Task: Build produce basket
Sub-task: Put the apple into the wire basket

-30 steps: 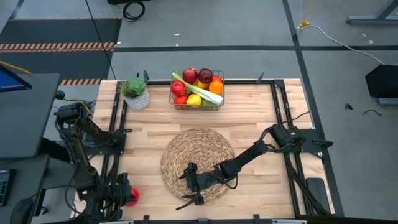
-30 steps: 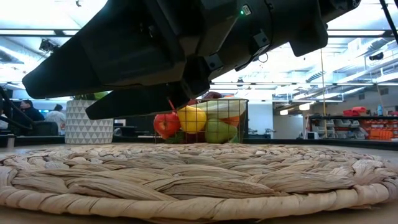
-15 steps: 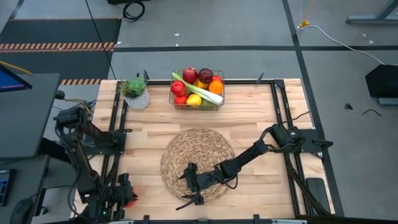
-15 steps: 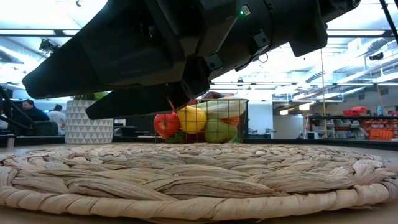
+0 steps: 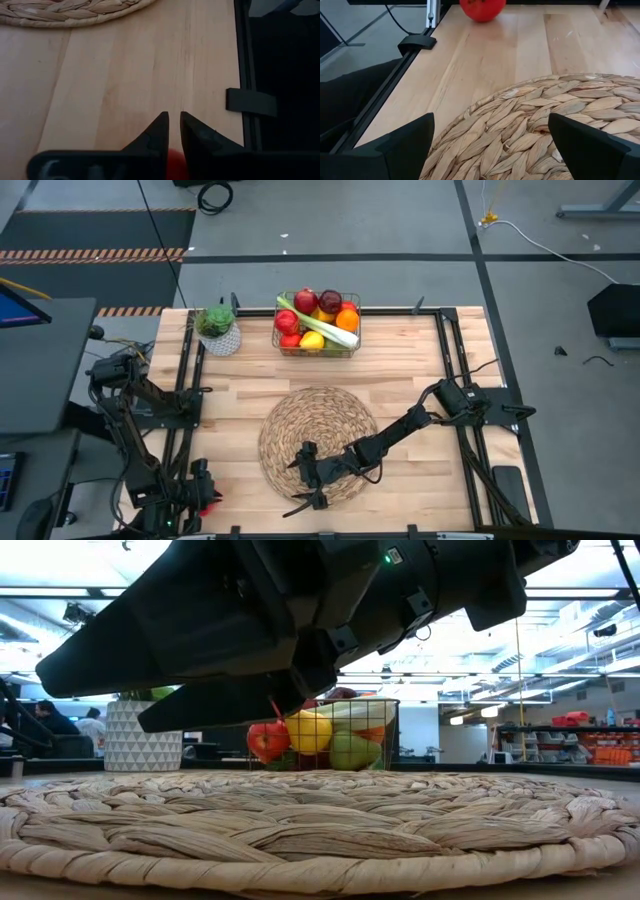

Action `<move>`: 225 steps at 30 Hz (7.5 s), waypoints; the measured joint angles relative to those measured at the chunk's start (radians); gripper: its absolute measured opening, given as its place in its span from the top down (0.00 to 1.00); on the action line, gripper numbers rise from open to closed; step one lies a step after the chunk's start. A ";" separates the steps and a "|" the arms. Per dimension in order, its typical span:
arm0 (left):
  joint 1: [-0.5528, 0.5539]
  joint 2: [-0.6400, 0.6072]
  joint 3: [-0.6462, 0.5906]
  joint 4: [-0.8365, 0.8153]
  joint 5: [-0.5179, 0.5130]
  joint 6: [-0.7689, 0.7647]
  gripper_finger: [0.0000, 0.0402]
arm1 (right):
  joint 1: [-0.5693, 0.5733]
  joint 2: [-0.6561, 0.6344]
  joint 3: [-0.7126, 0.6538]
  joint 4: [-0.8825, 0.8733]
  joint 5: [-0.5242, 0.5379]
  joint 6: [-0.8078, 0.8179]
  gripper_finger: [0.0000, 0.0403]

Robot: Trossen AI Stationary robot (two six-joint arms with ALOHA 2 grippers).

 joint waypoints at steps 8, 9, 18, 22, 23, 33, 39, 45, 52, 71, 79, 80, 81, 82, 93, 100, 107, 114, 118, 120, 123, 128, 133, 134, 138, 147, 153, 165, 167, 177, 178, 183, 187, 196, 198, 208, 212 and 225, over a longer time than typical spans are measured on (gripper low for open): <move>0.000 0.000 0.000 -0.002 0.020 0.000 0.87 | 0.000 0.000 0.000 0.090 0.001 -0.013 0.02; 0.000 0.000 0.000 0.002 0.028 0.000 0.87 | 0.000 0.000 0.000 0.109 0.001 -0.019 0.02; 0.000 -0.054 0.000 0.013 0.043 0.029 0.90 | 0.000 0.000 0.000 0.191 0.002 -0.064 0.02; 0.000 -0.106 0.009 0.019 0.032 0.060 0.93 | 0.000 0.000 0.000 0.191 0.002 -0.061 0.02; 0.000 -0.116 0.020 0.007 0.033 0.062 0.93 | 0.000 0.000 0.000 0.191 0.002 -0.061 0.02; 0.000 -0.147 0.232 -0.325 0.323 -0.136 0.98 | 0.000 0.000 0.000 0.189 0.003 -0.061 0.02; 0.000 -0.142 0.226 -0.406 0.487 -0.348 0.98 | 0.000 0.000 0.000 0.178 0.003 -0.062 0.02; 0.012 -0.138 0.169 -0.306 0.555 -0.372 0.98 | 0.000 0.000 0.000 0.165 0.003 -0.062 0.02; 0.038 -0.136 0.088 -0.193 0.632 -0.408 0.98 | 0.000 0.000 0.000 0.165 0.002 -0.061 0.02; 0.210 -0.083 0.063 -0.205 0.579 -0.024 0.98 | 0.000 0.000 0.000 0.157 0.002 -0.060 0.02; 0.266 -0.079 0.063 -0.447 0.576 0.089 0.98 | 0.000 0.000 0.000 0.157 0.002 -0.060 0.02; 0.266 -0.079 0.063 -0.490 0.576 0.101 0.98 | 0.000 0.000 0.000 0.158 0.002 -0.060 0.02; 0.266 -0.079 0.063 -0.525 0.573 0.106 0.98 | -0.001 0.000 0.000 0.158 0.002 -0.060 0.02; 0.266 -0.079 0.063 -0.554 0.563 0.107 0.98 | -0.002 0.000 0.000 0.158 0.002 -0.060 0.02; 0.295 -0.079 0.063 -0.502 0.343 0.204 0.98 | -0.007 0.000 0.000 0.157 0.002 -0.060 0.02; 0.323 -0.079 0.063 -0.463 0.404 0.219 0.98 | -0.007 0.000 0.000 0.157 0.002 -0.060 0.02; 0.335 -0.079 0.063 -0.362 0.399 0.265 0.98 | -0.007 0.000 0.000 0.140 0.002 -0.060 0.02; 0.333 -0.079 0.063 -0.316 0.399 0.263 0.98 | -0.007 0.000 0.000 0.133 0.002 -0.060 0.02; 0.332 -0.079 0.063 -0.306 0.399 0.263 0.98 | -0.008 0.000 0.000 0.133 0.002 -0.062 0.02; 0.333 -0.079 0.063 -0.288 0.396 0.264 0.98 | -0.015 0.000 0.000 0.123 0.003 -0.065 0.02; 0.333 -0.079 0.064 -0.275 0.373 0.264 0.98 | -0.030 0.000 0.000 0.085 0.062 -0.091 0.02; 0.333 -0.079 0.064 -0.301 0.351 0.264 0.98 | -0.085 0.000 0.000 0.067 0.129 -0.126 0.02; 0.333 -0.079 0.064 -0.346 0.351 0.264 0.98 | -0.151 0.000 0.000 0.122 0.059 -0.148 0.04; 0.333 -0.079 0.064 -0.353 0.351 0.264 0.98 | -0.162 0.000 0.000 0.132 0.042 -0.149 0.05; 0.333 -0.079 0.064 -0.363 0.351 0.265 0.98 | -0.185 0.000 0.000 0.161 -0.014 -0.166 0.09; 0.326 -0.079 0.064 -0.364 0.358 0.256 0.98 | -0.167 0.000 0.000 0.221 -0.063 -0.215 0.12; 0.290 -0.079 0.064 -0.375 0.362 0.209 0.98 | -0.166 0.000 0.000 0.262 -0.091 -0.230 0.12; 0.219 -0.079 0.000 -0.543 0.362 0.106 0.98 | -0.205 0.000 0.000 0.308 -0.093 -0.271 0.12; 0.223 -0.079 -0.056 -0.495 0.362 0.108 0.98 | -0.213 0.000 0.000 0.295 -0.095 -0.240 0.12; 0.273 -0.085 -0.209 -0.240 0.322 0.201 0.98 | -0.202 0.000 0.000 0.253 -0.105 -0.216 0.12; 0.277 -0.085 -0.203 -0.238 0.311 0.212 0.98 | -0.201 0.000 0.000 0.247 -0.105 -0.209 0.12; 0.299 -0.082 -0.162 -0.133 0.212 0.296 0.98 | -0.186 0.000 0.000 0.197 -0.115 -0.143 0.12; 0.326 -0.080 -0.156 -0.012 0.207 0.375 0.98 | -0.151 0.000 -0.009 0.160 -0.121 -0.147 0.12; 0.380 -0.081 -0.157 0.063 0.210 0.428 0.98 | -0.090 0.000 -0.020 0.112 -0.111 -0.110 0.12; 0.381 -0.079 -0.157 0.089 0.212 0.431 0.98 | -0.077 0.000 -0.020 0.072 -0.111 -0.075 0.12; 0.380 -0.079 -0.157 0.187 0.209 0.427 0.98 | -0.007 0.001 -0.020 0.043 -0.129 0.025 0.12; 0.375 -0.079 -0.157 0.222 0.209 0.456 0.98 | 0.028 0.001 -0.020 0.048 -0.140 0.030 0.12; 0.375 -0.079 -0.157 0.217 0.209 0.469 0.98 | 0.021 0.001 -0.020 0.083 -0.104 -0.008 0.12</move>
